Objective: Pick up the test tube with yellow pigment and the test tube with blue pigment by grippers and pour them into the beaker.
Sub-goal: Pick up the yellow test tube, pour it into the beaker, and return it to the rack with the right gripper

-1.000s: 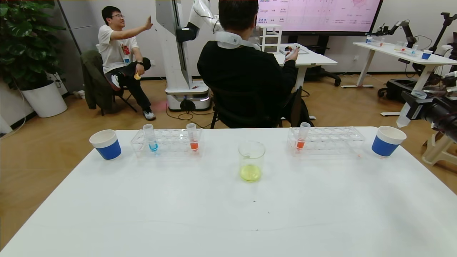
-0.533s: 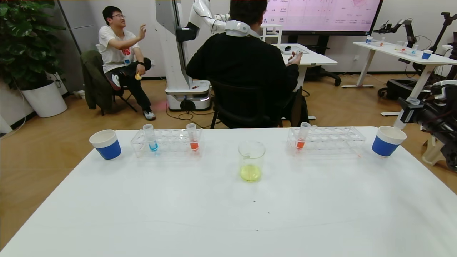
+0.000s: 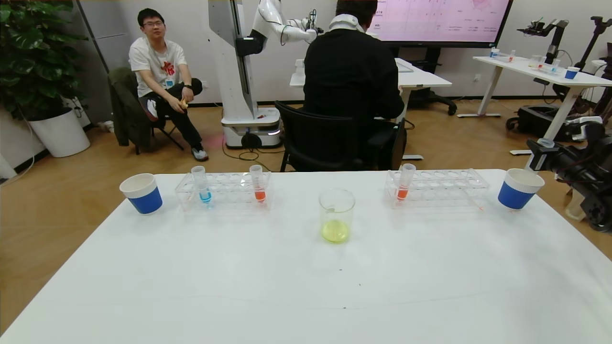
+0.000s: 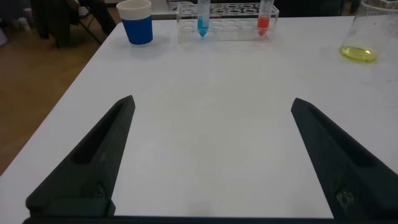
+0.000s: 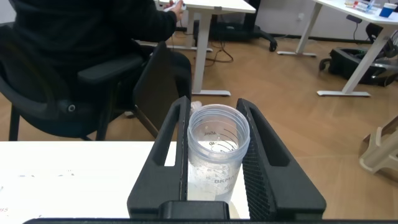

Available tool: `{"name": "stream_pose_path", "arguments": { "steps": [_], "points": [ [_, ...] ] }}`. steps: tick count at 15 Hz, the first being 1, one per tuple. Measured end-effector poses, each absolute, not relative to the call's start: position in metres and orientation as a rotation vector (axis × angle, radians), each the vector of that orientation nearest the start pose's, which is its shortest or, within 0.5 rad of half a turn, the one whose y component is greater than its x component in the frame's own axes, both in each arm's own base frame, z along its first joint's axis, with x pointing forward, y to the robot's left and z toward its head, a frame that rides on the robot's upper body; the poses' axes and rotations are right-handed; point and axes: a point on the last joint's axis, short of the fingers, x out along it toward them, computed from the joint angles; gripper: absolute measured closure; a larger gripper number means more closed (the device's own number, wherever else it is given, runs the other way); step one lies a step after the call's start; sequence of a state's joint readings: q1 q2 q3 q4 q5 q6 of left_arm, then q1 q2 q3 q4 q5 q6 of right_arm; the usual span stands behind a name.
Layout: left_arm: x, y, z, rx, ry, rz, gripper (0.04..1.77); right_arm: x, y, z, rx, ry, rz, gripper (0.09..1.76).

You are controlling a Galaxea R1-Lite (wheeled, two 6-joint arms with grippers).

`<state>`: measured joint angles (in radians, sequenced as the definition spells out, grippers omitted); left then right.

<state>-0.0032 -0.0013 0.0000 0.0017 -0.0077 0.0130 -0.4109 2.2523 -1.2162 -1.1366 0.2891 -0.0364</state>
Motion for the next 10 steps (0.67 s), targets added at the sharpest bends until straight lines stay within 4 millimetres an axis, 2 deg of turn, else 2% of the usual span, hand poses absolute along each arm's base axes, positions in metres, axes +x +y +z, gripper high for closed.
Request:
{"name": "stream_pose_path", "arguments": {
  "steps": [7,8,9,10],
  "points": [
    [-0.023,0.0,0.075,0.013,0.0,-0.011,0.06,0.416,-0.169,0.109,-0.058,-0.049,-0.121,1.31],
    [-0.023,0.0,0.075,0.013,0.0,-0.011,0.06,0.416,-0.169,0.108,-0.063,-0.058,-0.121,1.15],
    [-0.023,0.0,0.075,0.013,0.0,-0.011,0.06,0.417,-0.169,0.108,-0.07,-0.074,-0.121,0.86],
    [-0.023,0.0,0.075,0.013,0.0,-0.01,0.06,0.417,-0.168,0.109,-0.073,-0.089,-0.117,0.47]
  ]
}}
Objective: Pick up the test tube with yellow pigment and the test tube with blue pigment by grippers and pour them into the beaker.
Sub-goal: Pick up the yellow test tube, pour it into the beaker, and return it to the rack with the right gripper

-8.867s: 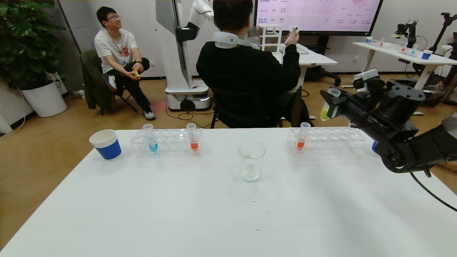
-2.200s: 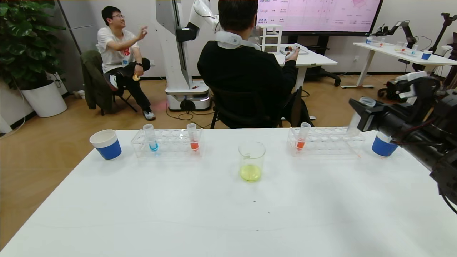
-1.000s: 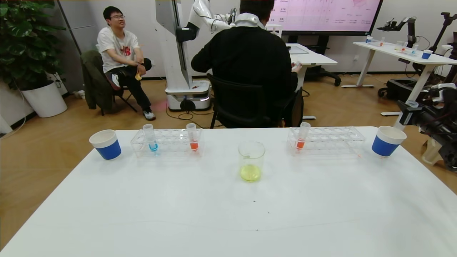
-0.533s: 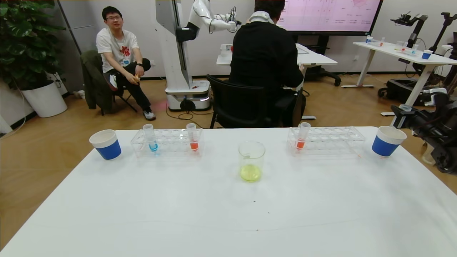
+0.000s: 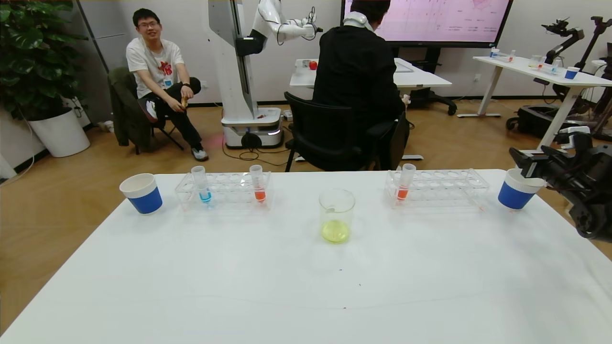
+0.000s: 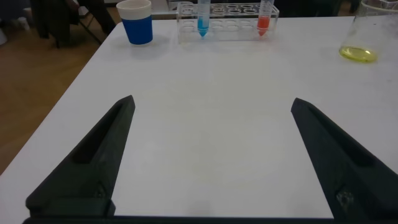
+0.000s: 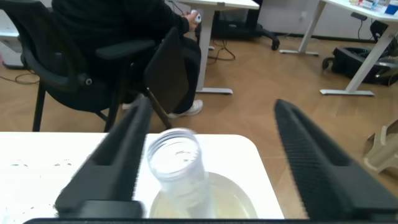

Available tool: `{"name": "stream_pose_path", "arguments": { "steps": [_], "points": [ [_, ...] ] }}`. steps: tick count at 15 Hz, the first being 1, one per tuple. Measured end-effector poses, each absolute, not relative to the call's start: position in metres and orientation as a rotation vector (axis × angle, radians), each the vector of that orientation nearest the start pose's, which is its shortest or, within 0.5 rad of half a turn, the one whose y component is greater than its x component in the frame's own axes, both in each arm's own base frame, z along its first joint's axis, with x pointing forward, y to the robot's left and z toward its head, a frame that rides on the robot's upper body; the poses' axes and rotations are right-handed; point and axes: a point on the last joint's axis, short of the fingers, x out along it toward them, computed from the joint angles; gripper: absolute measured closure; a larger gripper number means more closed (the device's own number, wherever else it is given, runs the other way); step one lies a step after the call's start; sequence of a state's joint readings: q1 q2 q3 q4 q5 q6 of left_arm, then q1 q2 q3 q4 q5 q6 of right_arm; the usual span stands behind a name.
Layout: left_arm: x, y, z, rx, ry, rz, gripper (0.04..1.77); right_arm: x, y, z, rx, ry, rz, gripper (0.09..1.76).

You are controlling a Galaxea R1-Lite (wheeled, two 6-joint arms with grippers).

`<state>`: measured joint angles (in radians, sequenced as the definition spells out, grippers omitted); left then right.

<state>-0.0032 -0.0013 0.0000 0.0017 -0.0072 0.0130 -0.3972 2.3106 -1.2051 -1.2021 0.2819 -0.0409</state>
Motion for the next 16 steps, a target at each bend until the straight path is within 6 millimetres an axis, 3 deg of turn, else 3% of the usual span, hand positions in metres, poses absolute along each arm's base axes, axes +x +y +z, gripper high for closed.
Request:
{"name": "stream_pose_path", "arguments": {
  "steps": [1,2,6,8,11,13,16],
  "points": [
    [-0.023,0.0,0.075,0.013,0.0,-0.011,0.06,0.417,-0.166,0.11,-0.076,-0.106,-0.109,0.21],
    [-0.023,0.0,0.075,0.013,0.0,-0.011,0.06,0.416,-0.164,0.11,-0.078,-0.12,-0.103,0.11],
    [-0.023,0.0,0.075,0.013,0.0,-0.01,0.06,0.418,-0.146,0.123,-0.081,-0.147,-0.067,0.11],
    [-0.023,0.0,0.075,0.013,0.0,-0.011,0.06,0.418,-0.122,0.139,-0.078,-0.158,-0.023,0.11],
    [-0.023,0.0,0.075,0.013,0.0,-0.011,0.06,0.416,-0.068,0.165,-0.063,-0.171,0.016,0.11],
    [-0.023,0.0,0.075,0.013,0.0,-0.011,0.06,0.405,-0.034,0.178,-0.052,-0.178,0.051,0.11],
    [-0.023,0.0,0.075,0.012,0.0,-0.01,0.06,0.378,-0.01,0.197,-0.046,-0.199,0.085,0.11]
  ]
}}
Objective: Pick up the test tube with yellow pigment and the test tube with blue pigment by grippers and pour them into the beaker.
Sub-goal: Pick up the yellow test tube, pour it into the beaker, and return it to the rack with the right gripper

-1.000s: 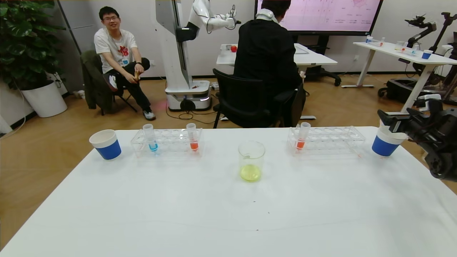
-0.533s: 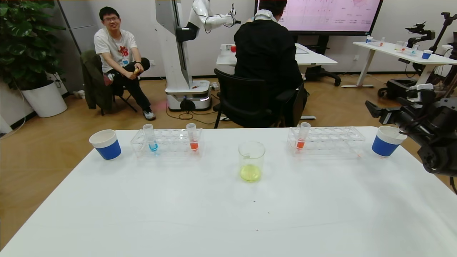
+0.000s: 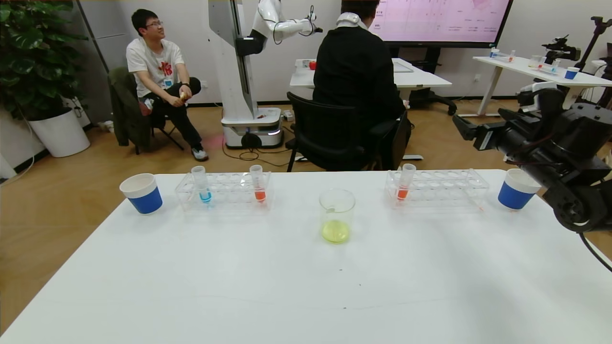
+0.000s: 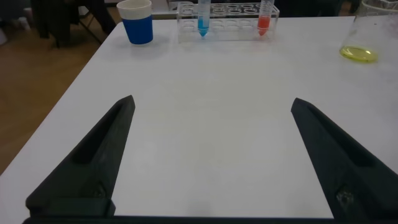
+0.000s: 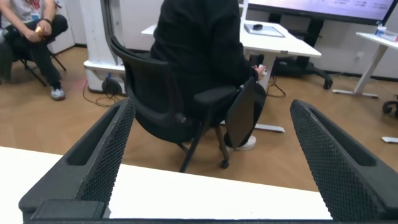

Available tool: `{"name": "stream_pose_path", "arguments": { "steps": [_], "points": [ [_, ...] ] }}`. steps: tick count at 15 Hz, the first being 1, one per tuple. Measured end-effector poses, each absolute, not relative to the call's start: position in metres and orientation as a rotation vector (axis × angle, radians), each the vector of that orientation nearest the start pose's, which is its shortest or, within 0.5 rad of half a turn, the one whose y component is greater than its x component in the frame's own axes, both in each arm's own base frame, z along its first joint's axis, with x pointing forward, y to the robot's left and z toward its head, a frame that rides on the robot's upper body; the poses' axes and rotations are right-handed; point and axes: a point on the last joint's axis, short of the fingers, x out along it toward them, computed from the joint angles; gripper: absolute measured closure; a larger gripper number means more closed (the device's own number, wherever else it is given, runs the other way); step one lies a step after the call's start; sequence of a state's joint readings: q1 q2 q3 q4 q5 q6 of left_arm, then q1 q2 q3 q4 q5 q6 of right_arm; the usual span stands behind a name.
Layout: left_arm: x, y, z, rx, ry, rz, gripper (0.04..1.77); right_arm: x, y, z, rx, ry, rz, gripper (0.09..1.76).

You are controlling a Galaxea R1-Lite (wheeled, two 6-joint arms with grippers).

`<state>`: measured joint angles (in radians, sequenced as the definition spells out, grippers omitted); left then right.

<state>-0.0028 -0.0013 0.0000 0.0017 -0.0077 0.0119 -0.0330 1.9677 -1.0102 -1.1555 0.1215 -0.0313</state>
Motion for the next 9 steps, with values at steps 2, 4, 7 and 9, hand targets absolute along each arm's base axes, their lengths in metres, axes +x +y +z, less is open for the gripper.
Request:
{"name": "stream_pose_path", "arguments": {
  "steps": [2,4,7,9],
  "points": [
    [-0.023,0.0,0.075,0.013,0.0,-0.011,0.06,0.357,-0.008,0.216,-0.049,-0.236,0.085,0.11],
    [-0.023,0.0,0.075,0.013,0.0,-0.01,0.06,0.33,-0.016,0.241,-0.058,-0.295,0.06,0.11],
    [-0.023,0.0,0.075,0.013,0.0,-0.011,0.06,0.28,-0.023,0.278,-0.075,-0.409,0.021,0.11],
    [-0.023,0.0,0.075,0.014,0.0,-0.011,0.06,0.239,-0.021,0.299,-0.085,-0.49,0.015,0.11]
  ]
}}
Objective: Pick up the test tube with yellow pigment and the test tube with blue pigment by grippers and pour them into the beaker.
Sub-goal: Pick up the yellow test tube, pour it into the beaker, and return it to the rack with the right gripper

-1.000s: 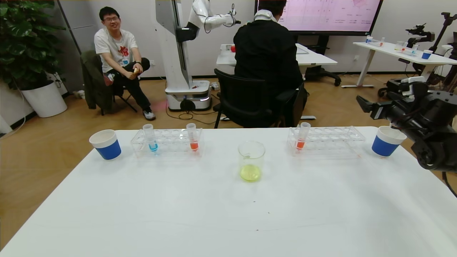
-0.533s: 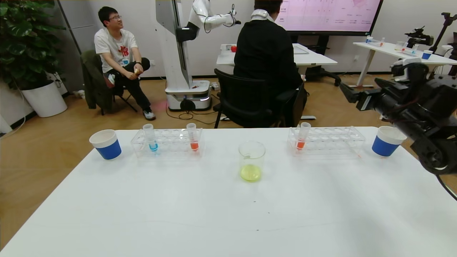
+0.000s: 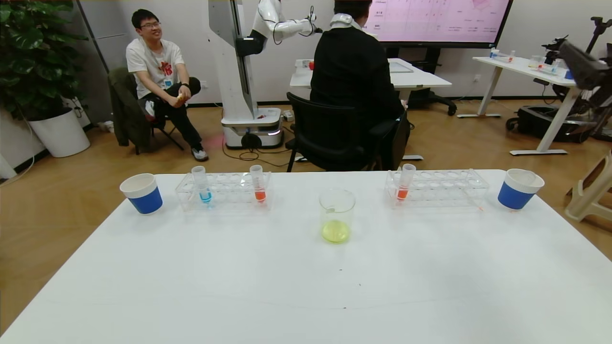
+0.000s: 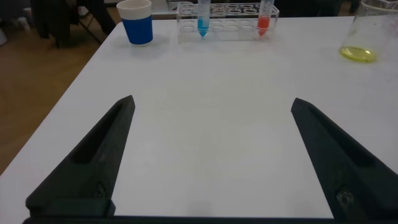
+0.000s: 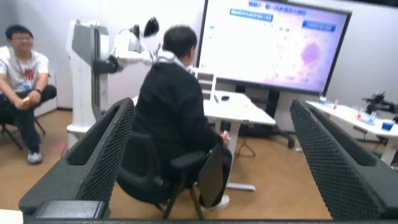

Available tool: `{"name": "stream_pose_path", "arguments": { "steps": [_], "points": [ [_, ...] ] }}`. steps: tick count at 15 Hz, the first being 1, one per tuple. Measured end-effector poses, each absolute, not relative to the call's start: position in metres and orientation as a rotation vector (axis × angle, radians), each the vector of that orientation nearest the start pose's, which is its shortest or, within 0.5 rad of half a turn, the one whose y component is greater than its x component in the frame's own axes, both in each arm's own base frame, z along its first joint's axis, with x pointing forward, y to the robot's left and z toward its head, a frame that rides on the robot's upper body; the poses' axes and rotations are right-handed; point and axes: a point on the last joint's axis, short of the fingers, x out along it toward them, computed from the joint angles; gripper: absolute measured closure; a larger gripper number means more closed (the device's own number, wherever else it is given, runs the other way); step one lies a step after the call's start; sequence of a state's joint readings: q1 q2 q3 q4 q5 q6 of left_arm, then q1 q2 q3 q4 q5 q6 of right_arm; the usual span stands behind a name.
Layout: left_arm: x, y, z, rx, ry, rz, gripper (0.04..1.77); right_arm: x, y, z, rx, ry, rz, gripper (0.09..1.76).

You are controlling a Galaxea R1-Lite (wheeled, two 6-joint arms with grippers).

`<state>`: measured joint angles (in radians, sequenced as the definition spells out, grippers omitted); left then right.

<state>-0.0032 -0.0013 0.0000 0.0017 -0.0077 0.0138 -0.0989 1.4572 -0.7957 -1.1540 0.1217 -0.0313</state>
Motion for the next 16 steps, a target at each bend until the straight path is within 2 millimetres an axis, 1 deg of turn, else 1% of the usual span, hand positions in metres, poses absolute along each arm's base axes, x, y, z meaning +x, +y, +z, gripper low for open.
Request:
{"name": "stream_pose_path", "arguments": {
  "steps": [2,4,5,8,12,14,16],
  "points": [
    [-0.023,0.0,0.075,0.013,0.0,-0.01,0.06,0.196,-0.014,0.308,-0.089,-0.554,0.029,0.11],
    [-0.023,0.0,0.075,0.013,0.0,-0.011,0.06,0.148,-0.004,0.303,-0.085,-0.599,0.067,0.11],
    [-0.023,0.0,0.075,0.013,0.0,-0.011,0.06,0.131,-0.001,0.298,-0.082,-0.609,0.081,0.11],
    [-0.023,0.0,0.075,0.013,0.0,-0.011,0.06,0.072,0.002,0.281,-0.078,-0.645,0.097,0.11],
    [-0.023,0.0,0.075,0.013,0.0,-0.011,0.06,0.006,0.003,0.253,-0.083,-0.611,0.103,0.11],
    [-0.023,0.0,0.075,0.013,0.0,-0.01,0.06,-0.022,0.003,0.233,-0.088,-0.586,0.105,0.11],
    [-0.023,0.0,0.075,0.013,0.0,-0.011,0.06,-0.045,0.003,0.211,-0.091,-0.572,0.109,0.11]
  ]
}}
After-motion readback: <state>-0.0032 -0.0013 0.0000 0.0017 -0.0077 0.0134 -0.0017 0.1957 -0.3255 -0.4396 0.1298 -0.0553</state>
